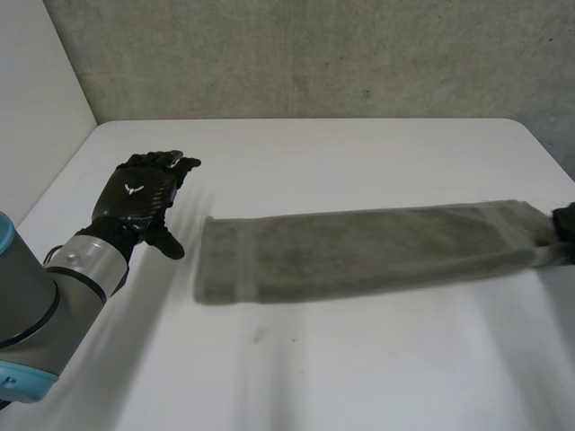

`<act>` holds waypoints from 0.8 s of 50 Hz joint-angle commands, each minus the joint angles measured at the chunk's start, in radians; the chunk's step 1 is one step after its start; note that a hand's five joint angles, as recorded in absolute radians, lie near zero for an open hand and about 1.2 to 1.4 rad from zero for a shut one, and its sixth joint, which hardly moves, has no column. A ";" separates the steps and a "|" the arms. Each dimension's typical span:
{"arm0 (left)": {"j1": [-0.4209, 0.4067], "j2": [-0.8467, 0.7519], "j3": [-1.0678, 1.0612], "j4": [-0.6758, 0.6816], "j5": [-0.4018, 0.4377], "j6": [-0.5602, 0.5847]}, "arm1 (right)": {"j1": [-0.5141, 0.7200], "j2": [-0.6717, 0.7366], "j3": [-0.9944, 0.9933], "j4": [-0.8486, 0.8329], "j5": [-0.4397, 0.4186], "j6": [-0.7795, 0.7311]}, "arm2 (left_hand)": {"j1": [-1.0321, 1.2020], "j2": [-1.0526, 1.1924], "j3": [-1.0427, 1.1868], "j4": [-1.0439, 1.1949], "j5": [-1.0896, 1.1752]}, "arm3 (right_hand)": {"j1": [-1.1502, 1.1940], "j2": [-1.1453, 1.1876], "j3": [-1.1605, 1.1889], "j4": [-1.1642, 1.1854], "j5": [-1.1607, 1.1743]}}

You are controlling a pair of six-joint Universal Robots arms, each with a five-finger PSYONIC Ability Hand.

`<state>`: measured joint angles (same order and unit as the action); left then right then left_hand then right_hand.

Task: Fold the towel.

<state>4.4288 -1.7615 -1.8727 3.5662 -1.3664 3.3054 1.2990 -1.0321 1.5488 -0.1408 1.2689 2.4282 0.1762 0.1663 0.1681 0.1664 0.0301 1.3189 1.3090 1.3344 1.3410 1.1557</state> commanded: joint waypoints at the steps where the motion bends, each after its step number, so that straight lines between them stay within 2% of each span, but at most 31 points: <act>1: 0.000 0.007 0.001 -0.001 0.000 -0.001 | -0.069 -0.060 -0.068 0.079 -0.005 -0.069 | -0.002 0.008 0.006 0.008 -0.030 | 0.077 0.087 0.062 0.055 0.066; 3: -0.005 0.013 0.009 -0.006 -0.002 -0.001 | -0.063 -0.068 -0.101 0.118 -0.006 -0.081 | -0.002 0.008 0.006 0.008 -0.030 | 0.077 0.087 0.062 0.055 0.066; 5: -0.012 0.013 0.020 -0.007 -0.002 -0.003 | 0.024 -0.083 -0.176 0.186 -0.002 -0.075 | -0.002 0.008 0.006 0.008 -0.030 | 0.077 0.087 0.062 0.055 0.066; 6: -0.012 0.013 0.020 -0.007 -0.002 -0.003 | 0.025 -0.083 -0.176 0.187 -0.002 -0.075 | -0.002 0.008 0.006 0.008 -0.030 | 0.077 0.087 0.062 0.055 0.066; 8: -0.026 0.017 0.030 -0.007 -0.003 -0.001 | 0.211 -0.100 -0.260 0.216 0.009 -0.045 | -0.002 0.008 0.006 0.008 -0.030 | 0.077 0.087 0.062 0.055 0.066; 9: -0.043 0.026 0.058 -0.010 -0.003 -0.003 | 0.212 -0.100 -0.260 0.216 0.009 -0.044 | -0.002 0.008 0.006 0.008 -0.030 | 0.077 0.087 0.062 0.055 0.066; 11: -0.060 0.040 0.101 -0.013 -0.013 -0.006 | 0.391 -0.085 -0.347 0.219 0.030 -0.003 | -0.002 0.008 0.006 0.008 -0.030 | 0.077 0.087 0.062 0.055 0.066; 12: -0.071 0.046 0.136 -0.020 -0.037 -0.006 | 0.391 -0.085 -0.348 0.219 0.030 -0.003 | -0.002 0.008 0.006 0.008 -0.030 | 0.077 0.087 0.062 0.055 0.066; 13: -0.071 0.046 0.136 -0.020 -0.037 -0.006 | 0.517 -0.062 -0.401 0.219 0.067 0.015 | -0.002 0.008 0.006 0.008 -0.030 | 0.077 0.087 0.062 0.055 0.066; 14: -0.081 0.048 0.171 -0.029 -0.063 -0.006 | 0.519 -0.062 -0.401 0.219 0.067 0.015 | -0.002 0.008 0.006 0.008 -0.030 | 0.077 0.087 0.062 0.055 0.066; 16: -0.094 0.048 0.207 -0.041 -0.094 -0.006 | 0.740 0.007 -0.498 0.221 0.122 0.025 | -0.002 0.008 0.006 0.008 -0.030 | 0.077 0.087 0.062 0.055 0.066; 17: -0.107 0.048 0.242 -0.055 -0.126 -0.006 | 0.741 0.007 -0.498 0.221 0.122 0.025 | -0.002 0.008 0.006 0.008 -0.030 | 0.077 0.087 0.062 0.055 0.066; 19: -0.120 0.048 0.273 -0.069 -0.155 -0.007 | 0.935 0.093 -0.564 0.222 0.151 0.025 | -0.002 0.008 0.006 0.008 -0.030 | 0.077 0.087 0.062 0.055 0.066; 22: -0.140 0.046 0.317 -0.089 -0.203 -0.024 | 0.996 0.132 -0.579 0.222 0.156 0.025 | -0.002 0.008 0.006 0.008 -0.030 | 0.077 0.087 0.062 0.055 0.066; 24: -0.149 0.045 0.331 -0.092 -0.218 -0.047 | 1.081 0.214 -0.584 0.222 0.159 0.034 | -0.002 0.008 0.006 0.008 -0.030 | 0.077 0.087 0.062 0.055 0.066; 28: -0.160 0.033 0.328 -0.087 -0.220 -0.113 | 1.158 0.289 -0.575 0.222 0.161 0.043 | -0.002 0.008 0.006 0.008 -0.030 | 0.077 0.087 0.062 0.055 0.066; 35: -0.161 0.001 0.326 -0.087 -0.215 -0.132 | 1.177 0.325 -0.550 0.219 0.182 0.058 | -0.002 0.008 0.006 0.008 -0.030 | 0.077 0.087 0.062 0.055 0.066; 36: -0.161 0.000 0.326 -0.087 -0.215 -0.132 | 1.177 0.319 -0.549 0.219 0.188 0.067 | -0.002 0.008 0.006 0.008 -0.030 | -0.108 -0.098 -0.123 -0.130 -0.119; 37: -0.161 -0.004 0.330 -0.087 -0.217 -0.133 | 1.177 0.319 -0.549 0.219 0.188 0.068 | -0.002 0.008 0.006 0.008 -0.030 | -0.110 -0.100 -0.125 -0.132 -0.121; 38: -0.163 -0.007 0.330 -0.087 -0.215 -0.135 | 1.174 0.305 -0.544 0.219 0.197 0.080 | -0.002 0.008 0.006 0.008 -0.030 | -0.673 -0.663 -0.689 -0.695 -0.685; 39: -0.163 -0.007 0.330 -0.087 -0.215 -0.135 | 1.168 0.281 -0.532 0.221 0.208 0.090 | -0.002 0.008 0.006 0.008 -0.030 | -1.039 -1.029 -1.055 -1.061 -1.051; 40: -0.163 -0.007 0.330 -0.087 -0.217 -0.135 | 1.168 0.280 -0.532 0.221 0.208 0.091 | -0.002 0.008 0.006 0.008 -0.030 | -1.043 -1.033 -1.059 -1.065 -1.054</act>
<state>4.2667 -1.7559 -1.5447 3.4789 -1.5842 3.1705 2.4844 -0.7068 0.9957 0.0788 1.4514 2.4892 0.1759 0.1659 0.1668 0.1659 0.0300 1.0095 0.9994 1.0331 1.0294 0.8431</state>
